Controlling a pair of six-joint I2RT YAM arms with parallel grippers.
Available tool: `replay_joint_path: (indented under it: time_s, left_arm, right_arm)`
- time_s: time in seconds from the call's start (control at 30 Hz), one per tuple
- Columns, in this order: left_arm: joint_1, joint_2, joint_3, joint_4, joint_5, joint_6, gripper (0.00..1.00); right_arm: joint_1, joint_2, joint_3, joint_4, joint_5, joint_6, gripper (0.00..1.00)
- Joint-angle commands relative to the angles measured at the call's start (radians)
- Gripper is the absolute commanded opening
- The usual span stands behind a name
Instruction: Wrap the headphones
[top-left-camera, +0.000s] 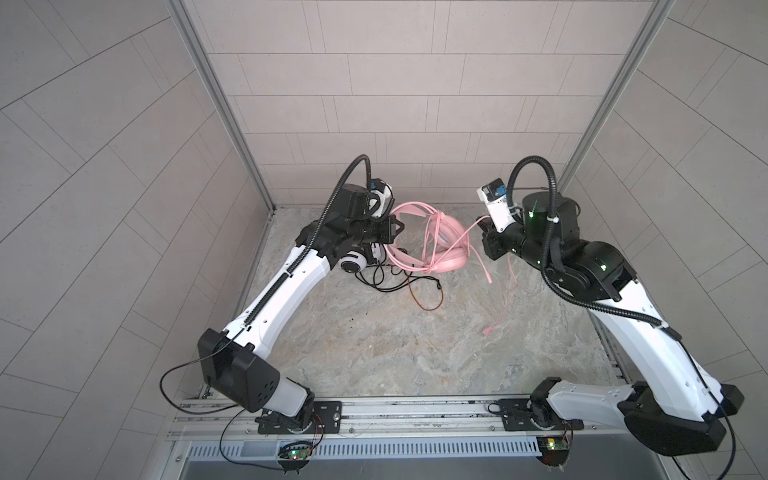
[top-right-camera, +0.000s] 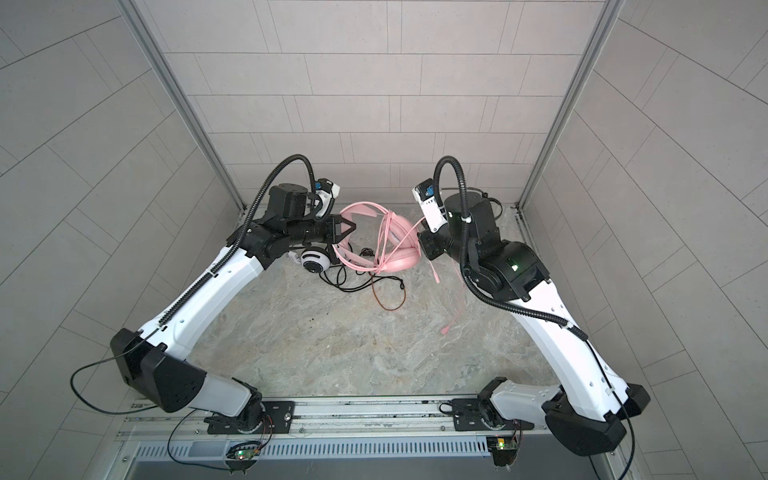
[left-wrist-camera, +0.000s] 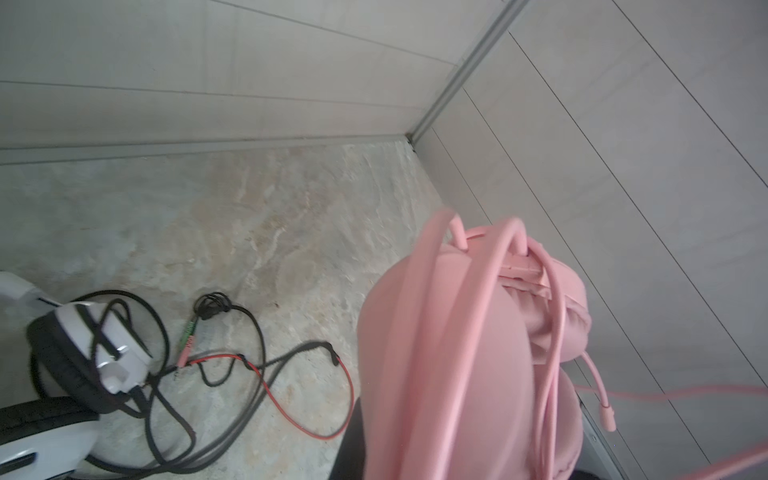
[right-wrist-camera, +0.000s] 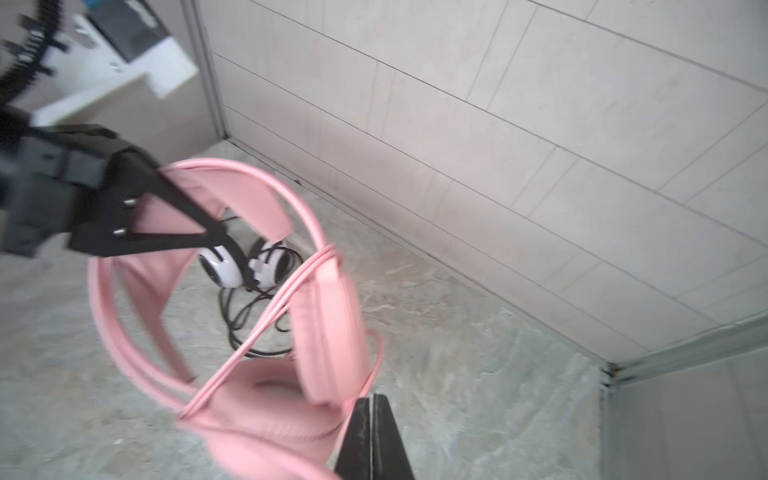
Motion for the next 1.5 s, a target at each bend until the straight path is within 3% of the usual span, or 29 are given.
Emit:
replay_joint_path:
  time_s: [0.0,0.1,0.23,0.43,0.67,0.93,1.1,1.33,1.47]
  left_arm:
    - [0.008,-0.023,0.011,-0.165,0.174,0.102,0.0]
    - [-0.012,-0.042,0.013,-0.183,0.301,0.077,0.0]
    - [-0.059,-0.068,0.019,-0.155,0.38,0.022,0.0]
    - [-0.078,-0.115,-0.042,0.121,0.51,-0.208,0.0]
    - [-0.078,-0.143,-0.048,0.218,0.542,-0.301,0.0]
    - [-0.066,-0.169,-0.099,0.593,0.581,-0.605,0.0]
    - [-0.049,-0.159,-0.092,0.743,0.57,-0.726,0.0]
    - [-0.022,-0.131,-0.078,0.871,0.547,-0.835,0.0]
    - [0.037,-0.112,-0.069,0.985,0.515,-0.945,0.0]
  right_arm:
    - [-0.029,0.03,0.062,0.05,0.171,-0.14,0.04]
    - [-0.074,0.05,0.041,0.132,0.075,-0.123,0.05]
    - [-0.123,0.073,-0.007,0.228,-0.115,-0.056,0.07]
    - [-0.152,0.106,-0.092,0.343,-0.314,0.021,0.14]
    - [-0.233,0.117,-0.232,0.483,-0.495,0.128,0.25]
    - [-0.254,0.183,-0.349,0.655,-0.68,0.252,0.41]
    - [-0.268,0.239,-0.476,0.911,-0.805,0.436,0.45]
    - [-0.263,0.373,-0.579,1.197,-0.864,0.64,0.46]
    - [-0.262,0.419,-0.653,1.297,-0.873,0.686,0.46]
